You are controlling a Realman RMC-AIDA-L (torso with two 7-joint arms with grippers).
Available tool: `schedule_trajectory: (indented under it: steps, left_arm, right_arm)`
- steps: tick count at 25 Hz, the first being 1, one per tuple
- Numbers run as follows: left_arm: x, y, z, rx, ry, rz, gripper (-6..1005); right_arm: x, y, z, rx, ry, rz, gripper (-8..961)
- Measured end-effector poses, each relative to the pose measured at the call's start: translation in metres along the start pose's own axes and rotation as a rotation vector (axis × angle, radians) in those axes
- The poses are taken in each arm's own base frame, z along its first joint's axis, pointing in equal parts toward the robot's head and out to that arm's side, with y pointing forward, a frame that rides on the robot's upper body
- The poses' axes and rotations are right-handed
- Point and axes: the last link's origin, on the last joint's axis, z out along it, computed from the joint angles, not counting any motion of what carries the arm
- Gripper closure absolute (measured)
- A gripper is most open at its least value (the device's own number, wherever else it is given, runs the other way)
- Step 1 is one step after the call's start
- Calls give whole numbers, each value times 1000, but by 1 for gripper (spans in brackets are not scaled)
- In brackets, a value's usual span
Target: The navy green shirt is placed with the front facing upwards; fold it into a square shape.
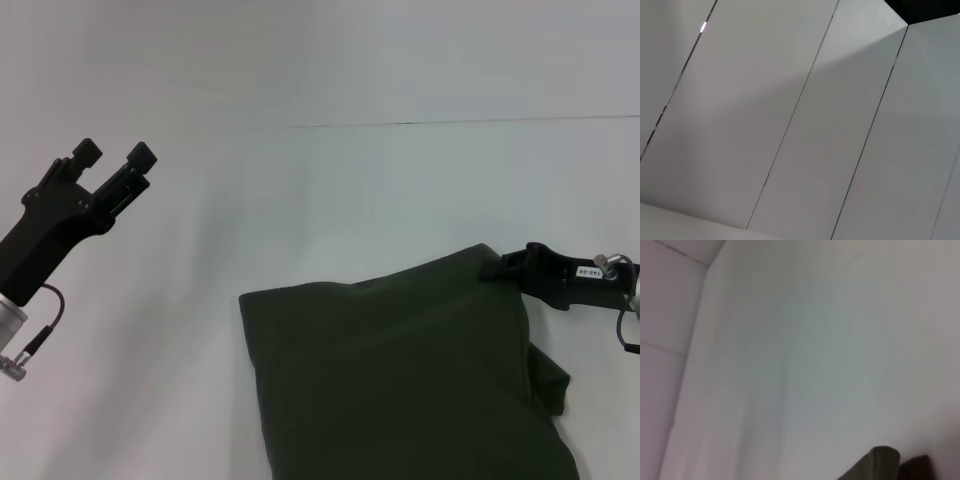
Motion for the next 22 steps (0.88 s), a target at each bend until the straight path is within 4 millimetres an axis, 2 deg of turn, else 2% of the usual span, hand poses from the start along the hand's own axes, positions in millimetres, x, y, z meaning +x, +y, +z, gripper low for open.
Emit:
schedule_trajectory:
  steps: [11, 17, 22]
  left_arm:
    - [0, 1, -2, -7, 6, -2, 71]
    - [0, 1, -2, -8, 7, -5, 72]
    - [0, 2, -2, -13, 10, -7, 72]
  right_arm:
    - [0, -8, 0, 42, -27, 13, 816]
    - [0, -6, -3, 21, -28, -51, 775]
    - [-7, -10, -18, 11, -48, -112, 562]
